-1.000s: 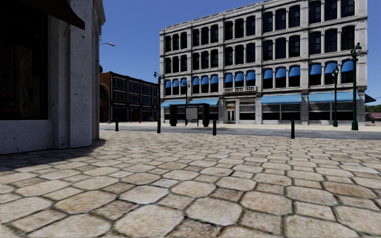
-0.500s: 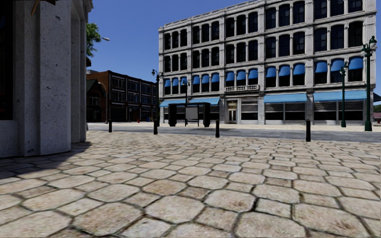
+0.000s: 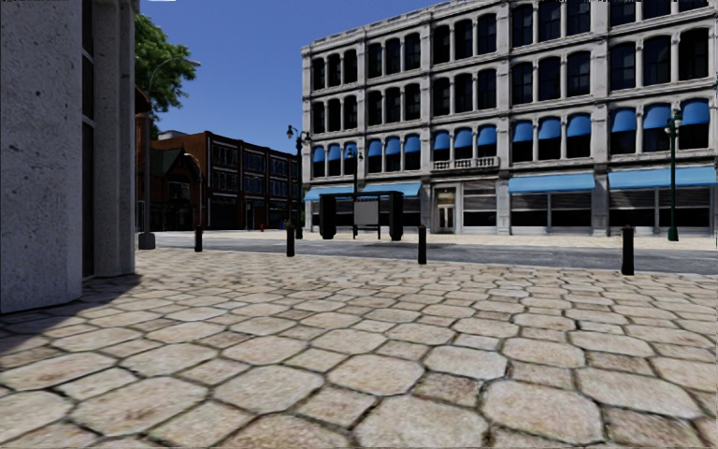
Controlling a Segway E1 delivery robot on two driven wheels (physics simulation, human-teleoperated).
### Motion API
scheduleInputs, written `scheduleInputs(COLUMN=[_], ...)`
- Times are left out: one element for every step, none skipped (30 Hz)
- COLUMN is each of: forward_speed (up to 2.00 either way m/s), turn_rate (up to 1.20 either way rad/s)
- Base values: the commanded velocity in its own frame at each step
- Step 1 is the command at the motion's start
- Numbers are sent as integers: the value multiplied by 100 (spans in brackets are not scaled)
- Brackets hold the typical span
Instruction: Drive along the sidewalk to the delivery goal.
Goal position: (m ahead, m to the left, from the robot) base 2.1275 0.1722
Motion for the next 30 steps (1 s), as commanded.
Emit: scheduleInputs(forward_speed=[200, 200, 200, 200, 200, 200, 200, 200, 200, 200, 200, 200, 196, 196, 185, 164, 144, 144, 139, 138, 138, 138, 138, 138, 137, 137, 135, 129, 125, 125], turn_rate=[27, 27, 27, 29, 29, 34, 35, 36, 36, 36, 36, 36, 36, 36, 36, 36, 36, 36, 36, 36, 36, 36, 36, 36, 36, 36, 36, 36, 36, 36])
